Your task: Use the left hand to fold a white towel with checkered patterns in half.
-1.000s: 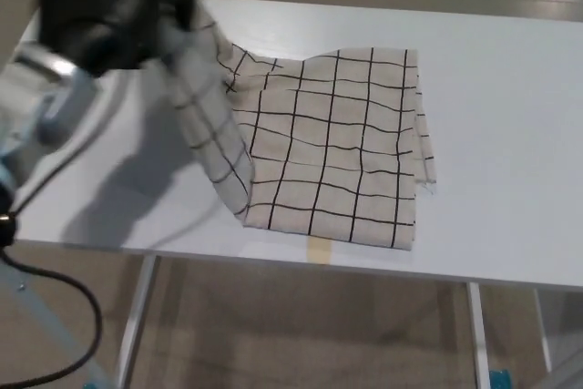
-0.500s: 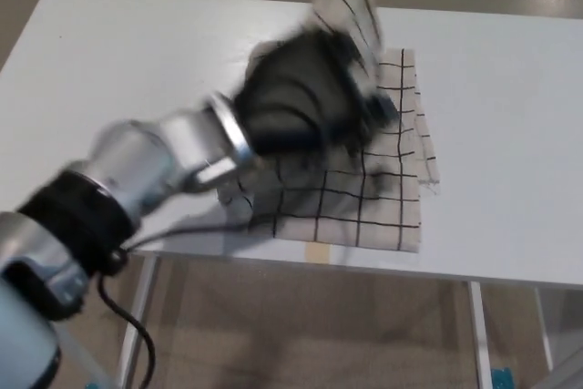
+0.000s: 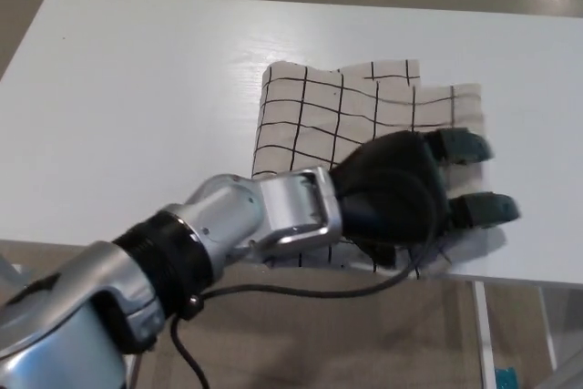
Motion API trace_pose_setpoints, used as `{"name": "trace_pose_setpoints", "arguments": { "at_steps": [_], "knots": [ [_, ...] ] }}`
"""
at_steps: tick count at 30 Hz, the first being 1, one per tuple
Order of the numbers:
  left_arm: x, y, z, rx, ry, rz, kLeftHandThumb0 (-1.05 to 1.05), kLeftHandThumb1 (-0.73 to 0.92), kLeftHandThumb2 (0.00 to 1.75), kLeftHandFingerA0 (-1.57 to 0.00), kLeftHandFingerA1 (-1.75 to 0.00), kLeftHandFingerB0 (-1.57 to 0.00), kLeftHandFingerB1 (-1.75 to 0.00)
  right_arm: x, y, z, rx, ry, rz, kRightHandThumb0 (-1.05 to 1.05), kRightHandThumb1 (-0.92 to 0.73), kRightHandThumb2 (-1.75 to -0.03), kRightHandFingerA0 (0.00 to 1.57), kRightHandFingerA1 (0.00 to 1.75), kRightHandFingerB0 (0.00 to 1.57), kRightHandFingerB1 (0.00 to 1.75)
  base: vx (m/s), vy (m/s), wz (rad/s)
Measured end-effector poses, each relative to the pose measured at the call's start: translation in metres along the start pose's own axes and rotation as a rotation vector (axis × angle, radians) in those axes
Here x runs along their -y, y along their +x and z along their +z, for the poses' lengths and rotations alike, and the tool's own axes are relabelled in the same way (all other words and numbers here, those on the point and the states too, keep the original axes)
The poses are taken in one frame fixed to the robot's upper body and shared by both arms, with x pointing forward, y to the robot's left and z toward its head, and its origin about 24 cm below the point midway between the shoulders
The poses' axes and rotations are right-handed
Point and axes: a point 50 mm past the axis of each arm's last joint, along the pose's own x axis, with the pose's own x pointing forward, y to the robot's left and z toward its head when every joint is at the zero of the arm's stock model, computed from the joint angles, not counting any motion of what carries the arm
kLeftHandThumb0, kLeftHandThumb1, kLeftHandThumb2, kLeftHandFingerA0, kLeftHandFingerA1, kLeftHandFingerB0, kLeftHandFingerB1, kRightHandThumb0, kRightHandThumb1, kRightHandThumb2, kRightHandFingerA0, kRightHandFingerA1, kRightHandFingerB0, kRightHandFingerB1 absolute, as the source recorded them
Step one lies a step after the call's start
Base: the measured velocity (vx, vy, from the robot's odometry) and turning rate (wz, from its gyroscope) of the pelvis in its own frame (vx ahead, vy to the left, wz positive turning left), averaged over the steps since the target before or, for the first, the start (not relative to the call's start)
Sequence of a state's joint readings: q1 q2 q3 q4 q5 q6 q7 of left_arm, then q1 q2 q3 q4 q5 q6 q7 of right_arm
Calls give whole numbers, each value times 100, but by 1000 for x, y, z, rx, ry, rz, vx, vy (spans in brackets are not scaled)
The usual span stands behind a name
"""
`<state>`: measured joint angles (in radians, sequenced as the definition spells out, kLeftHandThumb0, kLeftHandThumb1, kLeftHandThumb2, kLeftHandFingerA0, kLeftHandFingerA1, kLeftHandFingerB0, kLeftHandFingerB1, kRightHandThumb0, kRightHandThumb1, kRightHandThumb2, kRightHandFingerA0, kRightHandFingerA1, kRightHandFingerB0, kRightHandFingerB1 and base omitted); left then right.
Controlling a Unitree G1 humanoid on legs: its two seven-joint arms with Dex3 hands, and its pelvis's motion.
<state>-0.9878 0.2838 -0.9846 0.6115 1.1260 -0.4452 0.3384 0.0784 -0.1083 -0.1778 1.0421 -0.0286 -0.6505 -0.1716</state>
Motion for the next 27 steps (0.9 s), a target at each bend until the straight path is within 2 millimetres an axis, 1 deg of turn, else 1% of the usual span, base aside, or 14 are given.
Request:
{"name": "trace_pose_setpoints", "arguments": {
  "at_steps": [2, 3, 10, 11, 12, 13, 15, 19, 22, 23, 24, 25, 26, 27],
  "knots": [
    [-2, 5, 3, -3, -11, -16, -97, 55, 58, 0, 0, 0, -4, 0, 1, 1, 3, 1, 2, -65, -64, -89, 9, 40, 22, 43, 0, 0, 0],
    [-2, 7, 4, -5, -15, -24, -96, 40, 77, 0, 0, 0, -4, -1, 1, 1, 4, 2, 4, -64, -64, -89, 10, 40, 22, 43, 0, 0, 0],
    [-7, 15, 5, -26, -31, -66, -100, 42, 78, 0, 0, 0, -1, -2, 2, 2, 7, 4, 9, -63, -63, -88, 9, 40, 22, 44, 0, 0, 0],
    [-8, 16, 4, -35, -39, -76, -103, 55, 60, 0, 0, 0, -2, -2, 2, 2, 7, 5, 11, -63, -63, -88, 9, 40, 22, 43, 0, 0, 0],
    [-10, 17, 3, -43, -45, -82, -98, 55, 58, 0, 0, 0, -4, -2, 2, 2, 7, 5, 12, -63, -63, -88, 9, 40, 22, 44, 0, 0, 0],
    [-13, 18, 0, -62, -57, -86, -101, 48, 72, 0, 0, 0, 0, -2, 2, 2, 7, 5, 15, -63, -63, -88, 9, 40, 22, 44, 0, 0, 0],
    [-18, 18, -2, -75, -64, -81, -101, 47, 71, 0, 0, 0, -1, -2, 2, 2, 6, 5, 17, -63, -63, -88, 9, 40, 22, 44, 0, 0, 0],
    [-43, 18, -11, -118, -83, -16, -99, 51, 59, 0, 0, 0, -12, -2, 0, 1, 1, 4, 23, -62, -63, -88, 7, 39, 22, 44, 0, 0, 0],
    [-69, 16, -18, -145, -92, 65, -98, 48, 70, 0, 0, 0, -15, -1, 0, 0, -2, 3, 25, -62, -63, -88, 7, 39, 22, 44, 0, 0, 0],
    [-69, 16, -18, -145, -92, 65, -98, 48, 70, 0, 0, 0, -15, -1, 0, 0, -2, 3, 25, -62, -63, -88, 7, 39, 22, 44, 0, 0, 0],
    [-84, 13, -20, -155, -94, 111, -76, 40, 87, 0, 0, 0, -19, -1, -1, -1, -3, 3, 25, -61, -63, -88, 7, 40, 22, 44, 0, 0, 0],
    [-86, 12, -21, -157, -94, 116, -76, 40, 87, 0, 0, 0, -19, -1, -1, -1, -4, 3, 25, -61, -63, -88, 7, 40, 22, 44, 0, 0, 0],
    [-86, 12, -21, -157, -94, 116, -94, 48, 66, 0, -13, -2, -27, -1, -1, -1, -4, 3, 25, -61, -63, -88, 7, 39, 22, 44, 0, 0, 0],
    [-107, 1, -25, -176, -99, 188, -68, 39, 85, -3, -12, -3, -35, 0, -2, -2, -8, 1, 26, -56, -79, -65, 14, 26, 29, 31, 0, 0, 0]
  ]
}}
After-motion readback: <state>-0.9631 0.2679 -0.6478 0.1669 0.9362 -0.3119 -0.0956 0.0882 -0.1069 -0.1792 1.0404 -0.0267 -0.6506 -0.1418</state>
